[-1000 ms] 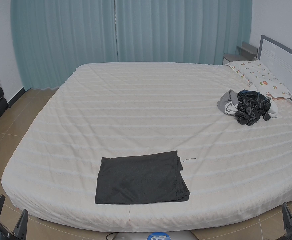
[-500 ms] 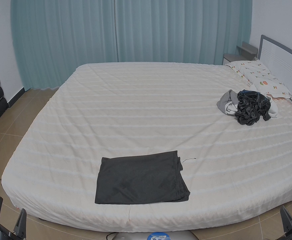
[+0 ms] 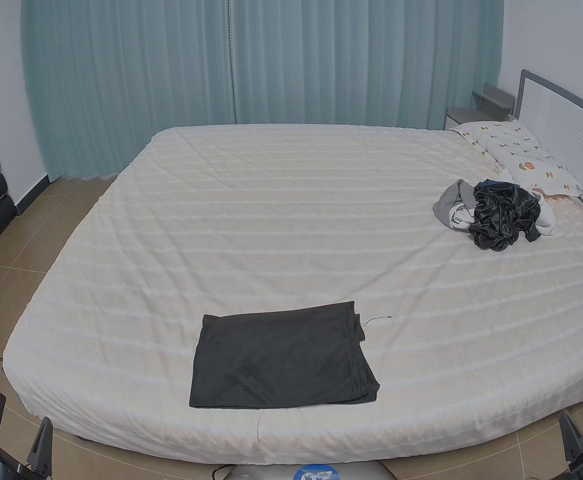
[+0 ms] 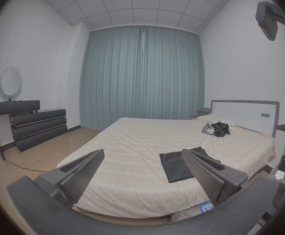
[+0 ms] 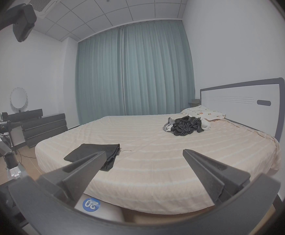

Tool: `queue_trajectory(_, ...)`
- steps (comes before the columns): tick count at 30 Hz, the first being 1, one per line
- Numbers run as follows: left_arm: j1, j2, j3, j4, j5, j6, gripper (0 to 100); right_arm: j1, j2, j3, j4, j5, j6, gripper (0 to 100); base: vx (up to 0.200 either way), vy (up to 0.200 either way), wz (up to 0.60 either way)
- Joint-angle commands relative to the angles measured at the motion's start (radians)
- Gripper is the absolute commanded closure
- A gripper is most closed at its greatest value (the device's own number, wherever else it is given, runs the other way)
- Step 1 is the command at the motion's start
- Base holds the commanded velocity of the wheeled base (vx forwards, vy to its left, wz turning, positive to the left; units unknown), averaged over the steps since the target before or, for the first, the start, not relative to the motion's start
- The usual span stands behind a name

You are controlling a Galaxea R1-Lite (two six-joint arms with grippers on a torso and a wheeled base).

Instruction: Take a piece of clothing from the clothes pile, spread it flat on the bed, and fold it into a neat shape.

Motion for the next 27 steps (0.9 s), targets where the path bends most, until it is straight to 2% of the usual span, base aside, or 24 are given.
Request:
queue_trajectory(1,0.0,0.005,0.018,-0.001,0.003,0.01,0,0.0,-0.009,0.005,-0.014,0.005,0.001,0,0.0,0.0,0.0)
queue_trajectory(7,-0.002,0.007,0.018,0.0,-0.002,0.048,0,0.002,-0.008,0.021,-0.05,-0.002,0.044,0,0.0,0.0,0.0)
queue_trajectory(13,-0.002,0.007,0.018,0.0,-0.002,0.044,0,0.0,-0.009,0.021,-0.053,0.023,0.011,0,0.0,0.0,0.0)
queue_trajectory(16,-0.002,0.007,0.018,0.002,-0.005,0.042,0,0.0,-0.009,0.021,-0.053,0.072,-0.014,0,0.0,0.0,0.0)
queue_trajectory(27,-0.002,0.007,0.018,0.0,-0.005,0.042,0,0.0,-0.009,0.022,-0.06,0.074,0.009,0,0.0,0.0,0.0)
